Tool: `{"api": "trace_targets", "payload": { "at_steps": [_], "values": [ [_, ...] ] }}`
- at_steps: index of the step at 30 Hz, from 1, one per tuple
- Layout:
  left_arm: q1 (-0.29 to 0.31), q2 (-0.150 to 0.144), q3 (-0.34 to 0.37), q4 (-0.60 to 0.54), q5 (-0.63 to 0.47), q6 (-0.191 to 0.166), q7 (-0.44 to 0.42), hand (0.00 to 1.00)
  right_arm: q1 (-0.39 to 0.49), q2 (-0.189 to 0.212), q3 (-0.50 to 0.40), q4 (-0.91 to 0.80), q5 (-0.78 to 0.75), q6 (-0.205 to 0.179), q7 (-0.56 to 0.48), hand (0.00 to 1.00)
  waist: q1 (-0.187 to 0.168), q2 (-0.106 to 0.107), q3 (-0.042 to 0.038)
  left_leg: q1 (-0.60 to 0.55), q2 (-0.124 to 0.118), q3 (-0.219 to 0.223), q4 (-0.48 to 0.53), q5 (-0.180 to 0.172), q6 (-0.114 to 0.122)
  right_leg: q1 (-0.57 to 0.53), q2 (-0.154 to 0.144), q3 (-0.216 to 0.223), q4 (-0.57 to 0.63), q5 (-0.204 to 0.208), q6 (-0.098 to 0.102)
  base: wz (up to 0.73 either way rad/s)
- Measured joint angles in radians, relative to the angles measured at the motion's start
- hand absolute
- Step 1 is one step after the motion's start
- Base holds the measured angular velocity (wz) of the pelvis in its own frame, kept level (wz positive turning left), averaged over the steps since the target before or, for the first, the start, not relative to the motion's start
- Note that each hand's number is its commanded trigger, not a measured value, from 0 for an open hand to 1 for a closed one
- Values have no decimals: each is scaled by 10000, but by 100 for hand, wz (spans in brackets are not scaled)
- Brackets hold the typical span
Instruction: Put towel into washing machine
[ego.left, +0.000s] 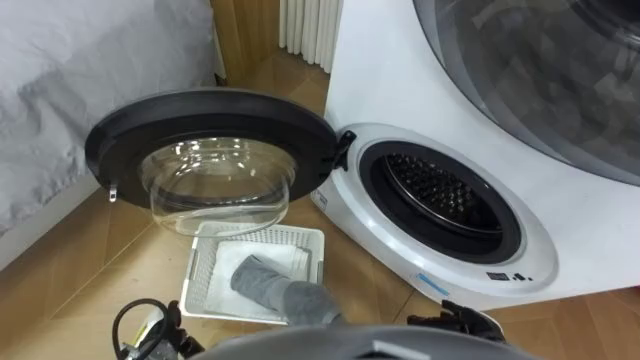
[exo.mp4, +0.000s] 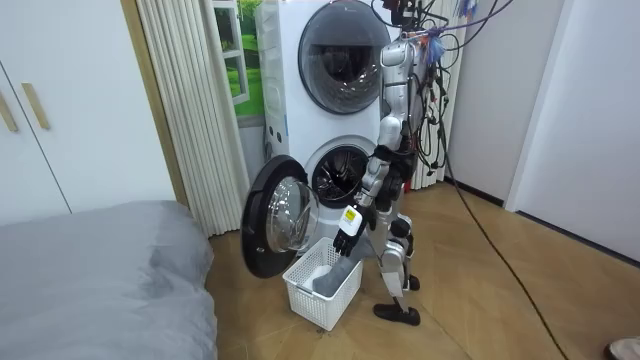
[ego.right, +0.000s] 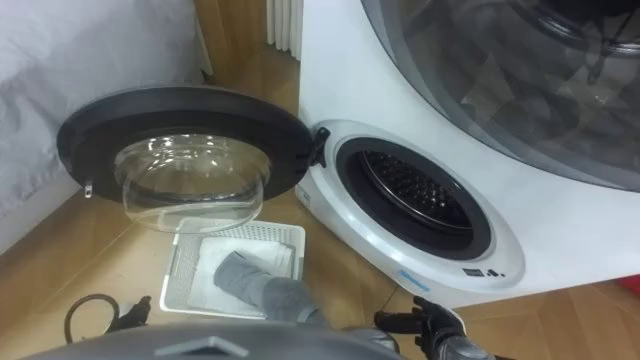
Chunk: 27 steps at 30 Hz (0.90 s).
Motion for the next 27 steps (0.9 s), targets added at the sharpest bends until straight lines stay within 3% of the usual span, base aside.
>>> {"api": "trace_targets", "payload": {
  "at_steps": [9,15,18,22,23,27],
  "values": [
    [-20,45,-23,-70,4,-155,-15,0,4,-5,-84,-41,-71,-24,130,0,-163,27,-4,-37,3,44,-35,0,0,-69,2,6,3,0,0,0],
    [-272,86,-196,-28,201,-264,-20,0,-121,-67,0,3,-127,-62,116,0,-173,86,-49,-468,19,194,95,7,-3,-576,3,167,162,1,-1,-9],
    [-461,104,-243,-7,592,-380,-63,0,-305,-135,16,-26,-239,-67,238,0,-171,131,-32,-668,20,191,163,7,-3,-725,-10,153,213,2,-4,0],
    [-781,125,-480,-8,682,-646,-88,0,-577,-213,147,89,-319,-44,428,0,-162,150,24,-1030,27,192,320,9,0,-1150,-37,116,518,0,-6,0],
    [-945,124,-633,9,688,-692,-96,0,-791,-213,246,78,-334,-44,469,0,-175,164,103,-1237,34,196,454,9,1,-1409,-67,74,743,-8,-18,0],
    [-1720,116,-1152,477,1132,-1077,-82,0,-1361,-157,420,127,-516,-57,527,0,-217,195,262,-2142,8,205,953,37,51,-2471,-242,-142,1593,-82,-98,0]
  ]
}}
